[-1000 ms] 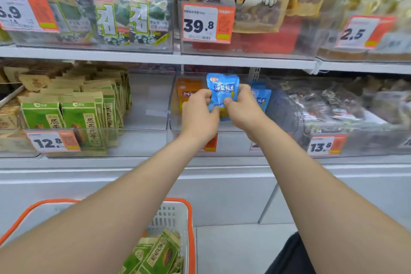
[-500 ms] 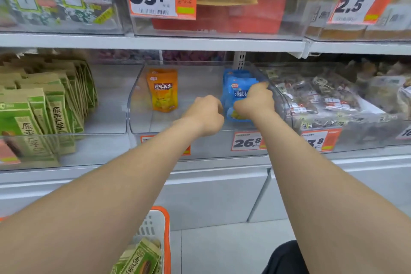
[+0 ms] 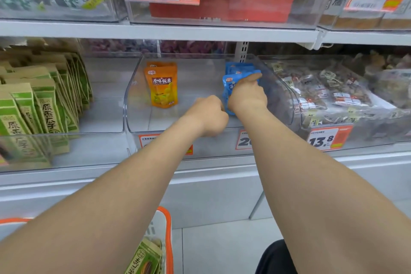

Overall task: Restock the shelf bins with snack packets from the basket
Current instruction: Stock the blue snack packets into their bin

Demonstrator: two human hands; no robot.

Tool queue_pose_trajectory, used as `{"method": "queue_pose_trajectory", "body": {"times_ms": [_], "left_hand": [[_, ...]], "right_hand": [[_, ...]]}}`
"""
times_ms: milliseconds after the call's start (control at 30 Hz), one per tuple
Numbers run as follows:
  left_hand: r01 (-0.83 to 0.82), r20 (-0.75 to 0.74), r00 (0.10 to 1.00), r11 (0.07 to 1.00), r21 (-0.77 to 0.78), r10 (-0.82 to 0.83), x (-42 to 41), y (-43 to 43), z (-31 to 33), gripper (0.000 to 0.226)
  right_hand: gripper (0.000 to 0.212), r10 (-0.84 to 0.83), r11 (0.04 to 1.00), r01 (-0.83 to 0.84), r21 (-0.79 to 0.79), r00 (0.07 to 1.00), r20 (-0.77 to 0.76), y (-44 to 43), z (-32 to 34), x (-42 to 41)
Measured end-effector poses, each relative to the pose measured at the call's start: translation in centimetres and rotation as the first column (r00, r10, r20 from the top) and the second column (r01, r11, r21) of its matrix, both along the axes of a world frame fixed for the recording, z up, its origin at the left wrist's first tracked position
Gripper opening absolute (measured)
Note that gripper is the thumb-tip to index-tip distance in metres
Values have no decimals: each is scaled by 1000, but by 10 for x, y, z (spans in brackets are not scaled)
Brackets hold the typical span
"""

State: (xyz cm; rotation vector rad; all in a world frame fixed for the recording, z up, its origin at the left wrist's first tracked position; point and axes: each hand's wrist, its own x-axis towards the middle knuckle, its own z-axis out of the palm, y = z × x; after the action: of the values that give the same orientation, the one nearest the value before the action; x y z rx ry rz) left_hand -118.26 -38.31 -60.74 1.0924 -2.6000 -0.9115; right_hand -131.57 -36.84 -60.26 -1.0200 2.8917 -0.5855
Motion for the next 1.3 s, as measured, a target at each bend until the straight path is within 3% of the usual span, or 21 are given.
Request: {"method": "queue_pose_trajectory", "body": {"times_ms": [167, 367, 567, 667, 800, 1100, 1200, 1300], "left_hand": [[-18, -32, 999, 999, 46, 20, 2, 2, -1, 51], [-23, -64, 998, 999, 41, 26, 3, 4, -1, 58], [-18, -71, 997, 1000, 16, 19, 2, 1, -3, 53], [-29, -62, 998, 1000, -7, 28, 1, -2, -5, 40], [-40, -75, 997, 997, -61, 35, 3, -1, -3, 41], [-196, -217, 966, 944, -264, 140, 6, 10, -4, 24], [-255, -372, 918, 921, -295, 135, 9, 10, -3, 25], [-266, -500, 864, 898, -349, 61, 23, 14, 3, 29]], "right_hand": [[72, 52, 993, -35, 111, 987, -155, 3, 8, 3], [105, 14, 997, -22, -71, 993, -117, 8, 1, -2], [91, 29, 994, -30, -101, 1000, -11, 14, 0, -8], [92, 39, 993, -40, -107, 999, -4, 16, 0, -7], [94, 28, 991, -28, -134, 1000, -3, 21, 2, -6], [75, 39, 988, -50, -144, 996, -77, 41, 11, 6], [51, 77, 986, -90, -140, 993, -93, 49, 21, 19], [25, 232, 956, -251, -152, 963, -133, 54, 30, 42]]}}
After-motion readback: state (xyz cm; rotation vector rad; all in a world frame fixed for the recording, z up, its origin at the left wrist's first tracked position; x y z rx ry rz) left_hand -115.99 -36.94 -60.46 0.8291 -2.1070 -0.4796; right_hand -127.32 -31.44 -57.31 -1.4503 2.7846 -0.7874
